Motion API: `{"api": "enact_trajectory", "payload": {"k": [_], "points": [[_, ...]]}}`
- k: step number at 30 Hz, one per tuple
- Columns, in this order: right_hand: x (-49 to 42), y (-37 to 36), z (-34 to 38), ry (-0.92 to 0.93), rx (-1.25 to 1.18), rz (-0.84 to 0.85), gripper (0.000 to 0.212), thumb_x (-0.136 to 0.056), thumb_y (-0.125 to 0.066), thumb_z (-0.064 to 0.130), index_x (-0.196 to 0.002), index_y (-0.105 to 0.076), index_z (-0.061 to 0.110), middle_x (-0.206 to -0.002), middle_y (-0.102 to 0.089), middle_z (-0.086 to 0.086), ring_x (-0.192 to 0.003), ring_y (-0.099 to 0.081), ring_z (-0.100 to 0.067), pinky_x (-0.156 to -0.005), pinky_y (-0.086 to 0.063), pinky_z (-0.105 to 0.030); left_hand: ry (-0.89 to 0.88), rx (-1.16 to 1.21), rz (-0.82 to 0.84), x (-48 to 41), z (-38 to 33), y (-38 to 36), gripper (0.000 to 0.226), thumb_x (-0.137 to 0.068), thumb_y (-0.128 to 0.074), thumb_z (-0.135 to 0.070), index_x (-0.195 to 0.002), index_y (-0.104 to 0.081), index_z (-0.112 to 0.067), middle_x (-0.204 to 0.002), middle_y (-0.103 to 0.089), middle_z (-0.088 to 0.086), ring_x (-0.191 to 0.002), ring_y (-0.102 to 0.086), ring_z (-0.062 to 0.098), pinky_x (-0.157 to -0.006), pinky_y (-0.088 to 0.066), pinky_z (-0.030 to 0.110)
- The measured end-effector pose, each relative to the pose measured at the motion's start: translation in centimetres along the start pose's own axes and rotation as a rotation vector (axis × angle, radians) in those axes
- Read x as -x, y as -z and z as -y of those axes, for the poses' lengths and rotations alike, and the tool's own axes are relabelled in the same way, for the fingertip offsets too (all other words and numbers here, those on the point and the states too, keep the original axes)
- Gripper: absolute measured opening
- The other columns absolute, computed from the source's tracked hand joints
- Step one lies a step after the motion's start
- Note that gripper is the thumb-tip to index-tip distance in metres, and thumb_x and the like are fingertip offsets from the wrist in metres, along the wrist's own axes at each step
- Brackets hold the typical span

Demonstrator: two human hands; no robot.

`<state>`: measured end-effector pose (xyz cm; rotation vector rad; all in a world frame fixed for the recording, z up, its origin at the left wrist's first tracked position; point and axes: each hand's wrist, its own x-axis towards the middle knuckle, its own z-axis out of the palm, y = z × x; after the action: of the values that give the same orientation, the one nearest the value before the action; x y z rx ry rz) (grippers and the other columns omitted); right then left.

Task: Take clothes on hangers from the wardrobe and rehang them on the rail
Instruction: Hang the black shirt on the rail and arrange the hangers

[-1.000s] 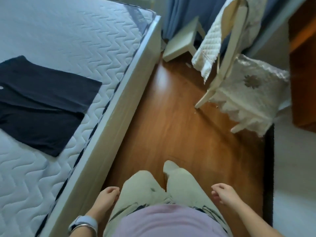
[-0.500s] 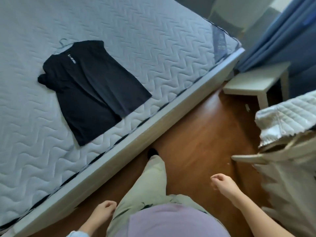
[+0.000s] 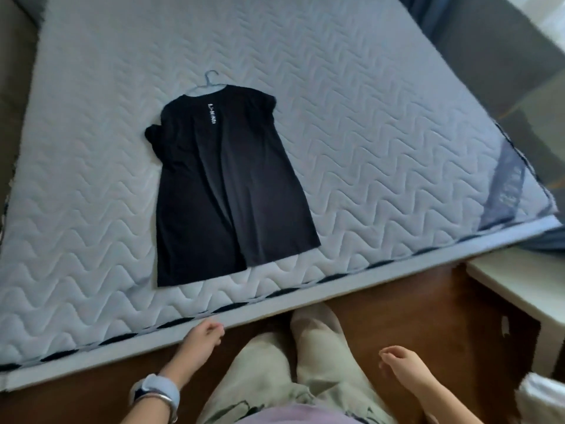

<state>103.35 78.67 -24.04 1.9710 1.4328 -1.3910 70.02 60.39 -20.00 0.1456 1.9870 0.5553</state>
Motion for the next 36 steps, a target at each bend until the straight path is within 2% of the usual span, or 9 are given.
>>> {"api": "enact_trajectory", "payload": {"k": [5, 8, 13, 17, 21, 25, 28, 33, 36], "points": [[-4.8, 3.2, 8.2, 0.055, 0.17, 0.104, 0.025, -0.085, -0.051, 0.006, -0.064, -0.062, 0.015, -0.056, -0.063, -0.002, -0.057, -0.057, -0.021, -0.064, -0.049, -0.035, 0.261, 0.222, -0.012, 0.8, 0.1, -1.2, 0.022, -0.094, -0.044, -0.013, -0.11, -0.057, -0.005, -0.107, -0.061, 0.013, -0.091, -0.055, 0.023, -0.061, -0.032, 0.022], [-6.0, 3.8, 16.4, 0.167, 0.219, 0.157, 0.023, -0.089, -0.049, 0.005, -0.069, -0.058, 0.011, -0.06, -0.058, -0.003, -0.058, -0.053, -0.018, -0.056, -0.043, -0.025, 0.292, 0.253, -0.04, -1.1, -1.6, 0.1, 0.024, -0.094, -0.045, -0.015, -0.111, -0.058, -0.003, -0.11, -0.062, 0.015, -0.092, -0.056, 0.023, -0.061, -0.035, 0.025], [-10.3, 0.7, 31.2, 0.316, 0.251, 0.225, 0.022, -0.089, -0.048, 0.007, -0.071, -0.058, 0.013, -0.076, -0.062, -0.01, -0.072, -0.055, -0.023, -0.067, -0.043, -0.03, 0.088, 0.194, -0.183, -11.3, -8.3, 5.4, 0.012, -0.092, -0.05, -0.017, -0.101, -0.058, -0.017, -0.113, -0.063, 0.011, -0.107, -0.058, 0.026, -0.079, -0.043, 0.028], [-15.6, -3.5, 42.9, 0.439, 0.259, 0.231, 0.026, -0.085, -0.044, 0.002, -0.092, -0.048, -0.022, -0.075, -0.05, -0.01, -0.071, -0.043, -0.019, -0.061, -0.037, -0.031, -0.126, 0.067, -0.298, -23.0, -16.0, 10.1, 0.028, -0.093, -0.049, -0.018, -0.119, -0.056, -0.012, -0.124, -0.06, 0.01, -0.118, -0.054, 0.022, -0.096, -0.037, 0.026], [-21.9, -7.6, 53.6, 0.597, 0.301, 0.168, 0.028, -0.087, -0.043, 0.014, -0.094, -0.058, -0.009, -0.077, -0.062, -0.007, -0.072, -0.053, -0.023, -0.072, -0.049, -0.04, -0.317, -0.058, -0.368, -35.2, -22.9, 13.3, 0.042, -0.095, -0.042, -0.025, -0.135, -0.042, -0.011, -0.142, -0.045, 0.006, -0.134, -0.038, 0.019, -0.109, -0.029, 0.029], [-27.7, -10.5, 63.4, 0.794, 0.439, -0.003, 0.024, -0.091, -0.048, 0.017, -0.103, -0.066, 0.007, -0.109, -0.07, -0.01, -0.105, -0.062, -0.025, -0.089, -0.043, -0.026, -0.443, -0.411, -0.392, -46.2, -27.4, 15.2, 0.053, -0.097, -0.032, -0.035, -0.144, -0.024, -0.011, -0.155, -0.02, 0.006, -0.146, -0.008, 0.018, -0.117, -0.009, 0.033], [-31.7, -12.0, 70.4, 0.942, 0.409, -0.131, 0.026, -0.09, -0.049, 0.016, -0.111, -0.063, 0.011, -0.118, -0.065, -0.007, -0.112, -0.058, -0.021, -0.093, -0.039, -0.021, -0.465, -0.65, -0.438, -53.1, -29.8, 16.6, 0.059, -0.096, -0.021, -0.046, -0.147, -0.011, -0.019, -0.158, -0.005, 0.003, -0.146, 0.002, 0.019, -0.118, -0.002, 0.039], [-37.7, -14.9, 80.6, 1.158, 0.59, -0.301, 0.045, -0.09, -0.049, 0.021, -0.133, -0.046, 0.01, -0.141, -0.042, -0.014, -0.131, -0.037, -0.031, -0.11, -0.031, -0.038, -0.562, -0.778, -0.69, -57.3, -29.4, 16.6, 0.059, -0.085, -0.029, -0.052, -0.139, -0.034, -0.028, -0.149, -0.036, 0.002, -0.14, -0.03, 0.024, -0.113, -0.018, 0.046], [-39.8, -15.8, 86.4, 1.144, 0.69, -0.365, 0.055, -0.092, -0.043, 0.026, -0.143, -0.029, 0.01, -0.152, -0.026, -0.016, -0.14, -0.023, -0.032, -0.115, -0.019, -0.042, -0.598, -0.767, -0.697, -57.7, -28.8, 16.5, 0.057, -0.085, -0.035, -0.049, -0.138, -0.035, -0.028, -0.148, -0.038, 0.003, -0.139, -0.029, 0.023, -0.11, -0.015, 0.046]]}}
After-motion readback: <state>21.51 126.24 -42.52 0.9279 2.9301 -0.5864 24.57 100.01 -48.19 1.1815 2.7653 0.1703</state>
